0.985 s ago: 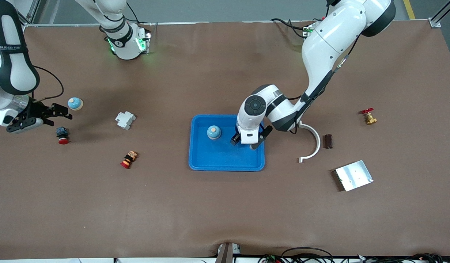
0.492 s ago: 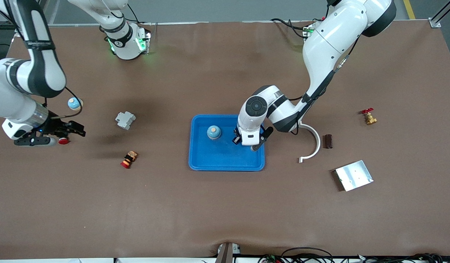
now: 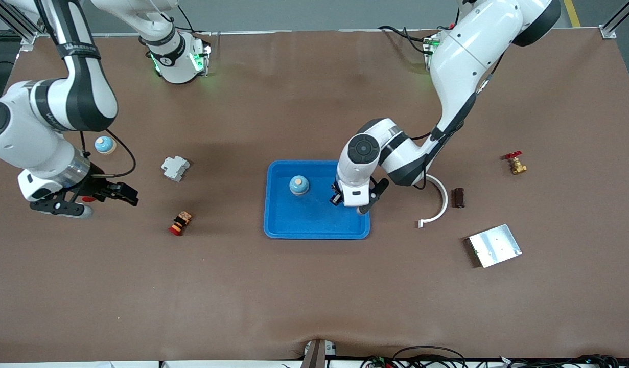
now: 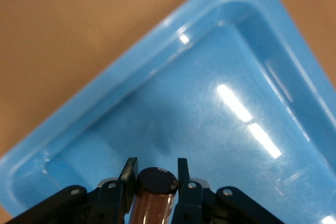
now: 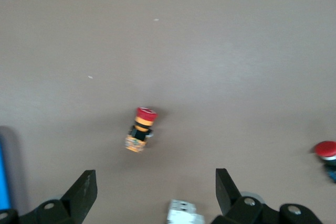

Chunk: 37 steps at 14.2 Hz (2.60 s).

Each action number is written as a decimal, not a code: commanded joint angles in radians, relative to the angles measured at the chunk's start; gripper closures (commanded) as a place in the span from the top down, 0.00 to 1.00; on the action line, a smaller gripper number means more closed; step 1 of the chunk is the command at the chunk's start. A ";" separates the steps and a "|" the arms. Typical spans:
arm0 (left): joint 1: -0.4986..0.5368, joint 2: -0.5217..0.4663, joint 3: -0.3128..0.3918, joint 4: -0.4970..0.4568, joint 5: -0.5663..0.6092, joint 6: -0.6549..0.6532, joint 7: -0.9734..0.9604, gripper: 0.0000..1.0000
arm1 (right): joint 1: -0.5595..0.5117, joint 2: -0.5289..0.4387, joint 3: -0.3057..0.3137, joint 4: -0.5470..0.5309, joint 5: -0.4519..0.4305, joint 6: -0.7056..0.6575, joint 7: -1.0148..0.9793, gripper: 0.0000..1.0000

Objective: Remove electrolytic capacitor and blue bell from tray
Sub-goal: 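Lift the capacitor with the left gripper while the right gripper reaches the bell, then carry the capacitor to the arc while the right gripper grasps the second bell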

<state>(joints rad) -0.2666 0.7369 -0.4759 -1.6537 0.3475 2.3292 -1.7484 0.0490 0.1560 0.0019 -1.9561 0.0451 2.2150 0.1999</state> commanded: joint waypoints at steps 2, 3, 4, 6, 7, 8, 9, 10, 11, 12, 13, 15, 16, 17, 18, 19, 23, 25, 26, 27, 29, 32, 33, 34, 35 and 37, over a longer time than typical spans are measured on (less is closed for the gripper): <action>0.047 -0.076 -0.020 -0.026 0.015 -0.053 0.119 0.00 | 0.115 0.071 -0.010 0.074 -0.011 0.002 0.159 1.00; 0.059 -0.083 -0.027 -0.028 0.015 -0.063 0.169 0.00 | 0.143 0.071 -0.008 0.080 -0.010 -0.001 0.243 1.00; 0.067 -0.094 -0.029 -0.035 0.015 -0.073 0.212 0.00 | 0.199 0.074 -0.008 0.092 -0.013 -0.006 0.338 1.00; 0.099 -0.137 -0.029 -0.093 0.016 -0.100 0.375 0.00 | 0.256 0.105 -0.008 0.102 -0.011 -0.002 0.478 1.00; 0.115 -0.164 -0.029 -0.136 0.016 -0.117 0.489 0.00 | 0.291 0.126 -0.010 0.115 -0.016 -0.003 0.521 1.00; 0.134 -0.192 -0.029 -0.173 0.016 -0.117 0.577 0.00 | 0.313 0.143 -0.010 0.132 -0.022 -0.015 0.536 1.00; 0.167 -0.217 -0.029 -0.205 0.016 -0.119 0.643 0.00 | 0.316 0.157 -0.010 0.141 -0.018 -0.017 0.547 1.00; 0.188 -0.240 -0.030 -0.234 0.018 -0.119 0.717 0.00 | 0.322 0.168 -0.008 0.141 -0.011 -0.015 0.565 1.00; 0.213 -0.263 -0.030 -0.265 0.016 -0.119 0.798 0.00 | 0.347 0.178 -0.008 0.141 -0.011 -0.015 0.608 1.00; 0.243 -0.283 -0.030 -0.293 0.016 -0.119 0.885 0.00 | 0.370 0.197 -0.010 0.148 -0.013 -0.008 0.659 1.00; 0.266 -0.296 -0.030 -0.311 0.016 -0.119 0.964 0.00 | 0.390 0.220 -0.010 0.160 -0.014 -0.002 0.694 1.00; 0.311 -0.300 -0.030 -0.325 0.016 -0.119 1.070 0.00 | 0.442 0.266 -0.010 0.196 -0.020 0.000 0.766 1.00; 0.323 -0.297 -0.030 -0.327 0.016 -0.119 1.093 0.00 | 0.457 0.284 -0.010 0.212 -0.022 -0.001 0.803 1.00; 0.340 -0.291 -0.030 -0.325 0.018 -0.114 1.106 0.00 | 0.482 0.292 -0.010 0.217 -0.022 -0.002 0.832 1.00; 0.354 -0.286 -0.030 -0.324 0.018 -0.113 1.122 0.00 | 0.506 0.301 -0.010 0.220 -0.024 0.000 0.863 1.00; 0.360 -0.281 -0.029 -0.324 0.018 -0.108 1.141 0.00 | 0.534 0.310 -0.010 0.221 -0.027 0.000 0.894 1.00; 0.379 -0.231 -0.027 -0.308 0.027 -0.038 1.149 0.00 | 0.588 0.326 -0.011 0.220 -0.030 0.023 0.954 1.00; 0.391 -0.200 -0.027 -0.284 0.028 -0.031 1.150 0.00 | 0.606 0.352 -0.011 0.218 -0.028 0.075 1.012 1.00; 0.391 -0.183 -0.027 -0.273 0.028 -0.030 1.149 0.00 | 0.624 0.370 -0.011 0.221 -0.031 0.086 1.033 1.00; 0.391 -0.166 -0.027 -0.265 0.030 -0.027 1.149 0.00 | 0.634 0.384 -0.011 0.221 -0.030 0.106 1.044 1.00; 0.391 -0.145 -0.026 -0.252 0.030 -0.014 1.144 0.00 | 0.643 0.418 -0.011 0.220 -0.030 0.159 1.075 1.00; 0.391 -0.123 -0.024 -0.235 0.031 -0.010 1.141 0.00 | 0.667 0.467 -0.011 0.223 -0.031 0.190 1.095 1.00; 0.391 -0.117 -0.024 -0.233 0.031 -0.008 1.141 0.00 | 0.672 0.477 -0.011 0.223 -0.031 0.198 1.095 1.00; 0.385 -0.117 -0.024 -0.232 0.031 -0.007 1.141 0.00 | 0.677 0.485 -0.011 0.223 -0.031 0.202 1.095 1.00; 0.383 -0.113 -0.023 -0.222 0.031 -0.007 1.141 0.00 | 0.680 0.491 -0.013 0.223 -0.030 0.207 1.096 1.00; 0.383 -0.097 -0.021 -0.212 0.033 -0.007 1.141 0.00 | 0.681 0.499 -0.011 0.223 -0.030 0.224 1.098 1.00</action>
<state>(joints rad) 0.1149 0.6185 -0.4925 -1.8916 0.3496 2.3200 -0.6082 0.7169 0.6399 0.0010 -1.7588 0.0363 2.4342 1.2685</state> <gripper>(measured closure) 0.652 0.000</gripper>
